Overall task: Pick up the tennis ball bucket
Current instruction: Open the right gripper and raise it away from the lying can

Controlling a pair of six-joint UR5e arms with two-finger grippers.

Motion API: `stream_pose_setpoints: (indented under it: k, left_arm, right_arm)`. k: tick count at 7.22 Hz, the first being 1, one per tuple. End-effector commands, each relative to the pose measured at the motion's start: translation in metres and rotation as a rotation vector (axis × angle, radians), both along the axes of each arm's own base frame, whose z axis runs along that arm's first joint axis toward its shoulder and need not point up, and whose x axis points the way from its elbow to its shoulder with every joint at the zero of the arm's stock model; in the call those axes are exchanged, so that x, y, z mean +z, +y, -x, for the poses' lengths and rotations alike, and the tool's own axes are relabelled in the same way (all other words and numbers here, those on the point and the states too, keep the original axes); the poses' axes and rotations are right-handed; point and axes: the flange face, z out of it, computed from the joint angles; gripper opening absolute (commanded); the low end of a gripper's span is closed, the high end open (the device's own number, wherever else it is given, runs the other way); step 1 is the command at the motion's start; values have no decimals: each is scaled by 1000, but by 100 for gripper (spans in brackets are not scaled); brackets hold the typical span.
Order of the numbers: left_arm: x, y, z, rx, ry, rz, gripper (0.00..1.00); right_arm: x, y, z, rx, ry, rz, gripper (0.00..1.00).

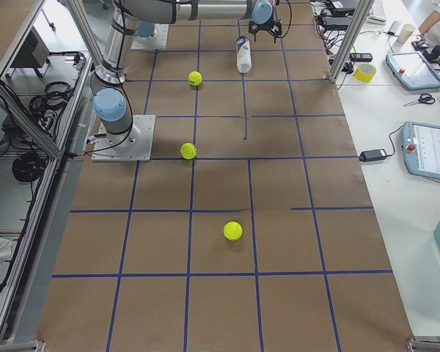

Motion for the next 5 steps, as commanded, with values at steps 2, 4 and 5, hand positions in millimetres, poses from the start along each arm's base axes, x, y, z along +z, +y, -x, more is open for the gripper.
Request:
stream_pose_setpoints:
  k: [2, 4, 5]
  left_arm:
    - [-36, -36, 10, 36, 253, 7, 100]
    - [-83, -63, 1, 72, 386, -17, 100]
    - [-111, -74, -1, 77, 440, 11, 100]
  right_arm:
    - [81, 17, 104, -329, -12, -72, 100]
    - [134, 63, 122, -592, -39, -83, 100]
    - [146, 80, 128, -644, -60, -64, 100]
